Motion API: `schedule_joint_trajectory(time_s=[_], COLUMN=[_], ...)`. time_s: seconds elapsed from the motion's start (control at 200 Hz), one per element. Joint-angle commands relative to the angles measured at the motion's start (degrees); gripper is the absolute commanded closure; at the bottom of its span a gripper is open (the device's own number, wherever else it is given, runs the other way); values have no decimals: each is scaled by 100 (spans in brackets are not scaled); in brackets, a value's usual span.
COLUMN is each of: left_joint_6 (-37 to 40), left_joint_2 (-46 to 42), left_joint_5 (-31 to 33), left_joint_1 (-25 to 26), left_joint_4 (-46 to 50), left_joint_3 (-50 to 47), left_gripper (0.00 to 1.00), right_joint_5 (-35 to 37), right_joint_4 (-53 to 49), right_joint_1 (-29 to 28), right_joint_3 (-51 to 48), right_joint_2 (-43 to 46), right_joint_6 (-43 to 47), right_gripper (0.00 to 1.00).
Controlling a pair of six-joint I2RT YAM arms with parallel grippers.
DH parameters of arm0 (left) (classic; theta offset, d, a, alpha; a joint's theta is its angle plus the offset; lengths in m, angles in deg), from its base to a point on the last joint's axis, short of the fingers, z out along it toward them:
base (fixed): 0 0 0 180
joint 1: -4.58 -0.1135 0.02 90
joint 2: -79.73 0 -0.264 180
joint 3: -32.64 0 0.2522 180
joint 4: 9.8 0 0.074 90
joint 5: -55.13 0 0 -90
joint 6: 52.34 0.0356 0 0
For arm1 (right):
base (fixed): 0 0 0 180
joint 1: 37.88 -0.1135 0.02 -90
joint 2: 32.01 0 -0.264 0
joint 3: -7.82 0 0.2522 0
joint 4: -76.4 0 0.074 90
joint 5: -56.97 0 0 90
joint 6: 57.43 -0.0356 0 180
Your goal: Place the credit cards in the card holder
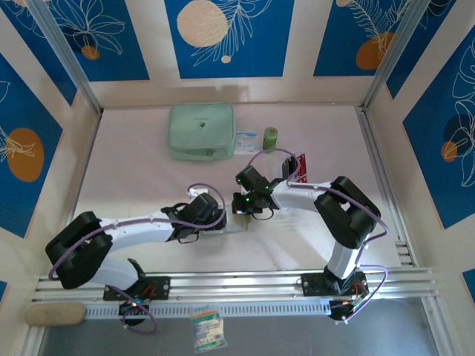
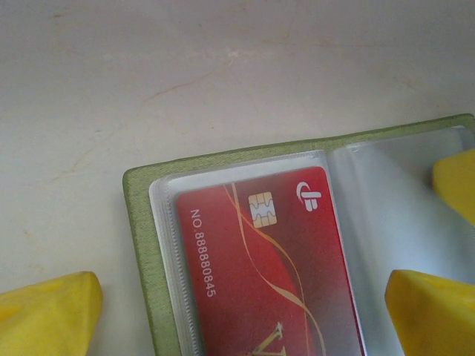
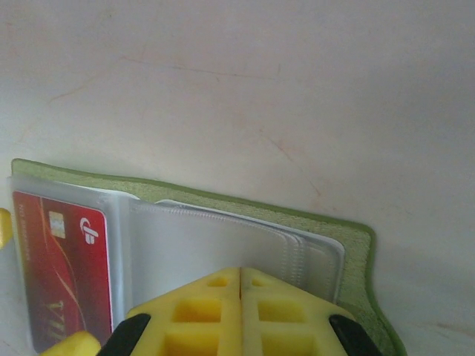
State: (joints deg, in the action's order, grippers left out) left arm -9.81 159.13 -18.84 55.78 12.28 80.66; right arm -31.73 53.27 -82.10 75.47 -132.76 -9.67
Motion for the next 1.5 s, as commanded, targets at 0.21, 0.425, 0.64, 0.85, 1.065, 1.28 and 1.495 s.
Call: schedule_joint_trajectory(time_s=[0.21, 0.425, 0.64, 0.85, 1.065, 1.28, 1.495], left_joint_6=[220, 274, 343, 352, 364, 378, 378], left_joint_2=[127, 173, 229, 296, 269, 300, 296], left_joint_5=[-57, -85, -79, -33, -55, -57, -54], left_joint_1=[52, 48, 52, 52, 48, 49, 48], left_joint_4=[-201, -267, -353, -375, -478, -526, -528], left_joint_3=[34, 11, -39, -140, -249, -256, -262], left_gripper=[1, 1, 0, 3, 11, 14, 14], right_joint_5=[-356, -542, -577, -681, -753, -671, -640], right_joint_4=[180, 342, 411, 478, 441, 449, 456], right_joint_1=[-121, -112, -104, -43, 58, 193, 237], right_joint_3=[-45, -69, -124, -124, -73, -192, -246], right_joint_2=[-208, -287, -296, -270, -119, 274, 277], right_joint_6=[-225, -390, -475, -538, -537, -572, -597], right_gripper=[100, 100, 100, 100, 100, 93, 75])
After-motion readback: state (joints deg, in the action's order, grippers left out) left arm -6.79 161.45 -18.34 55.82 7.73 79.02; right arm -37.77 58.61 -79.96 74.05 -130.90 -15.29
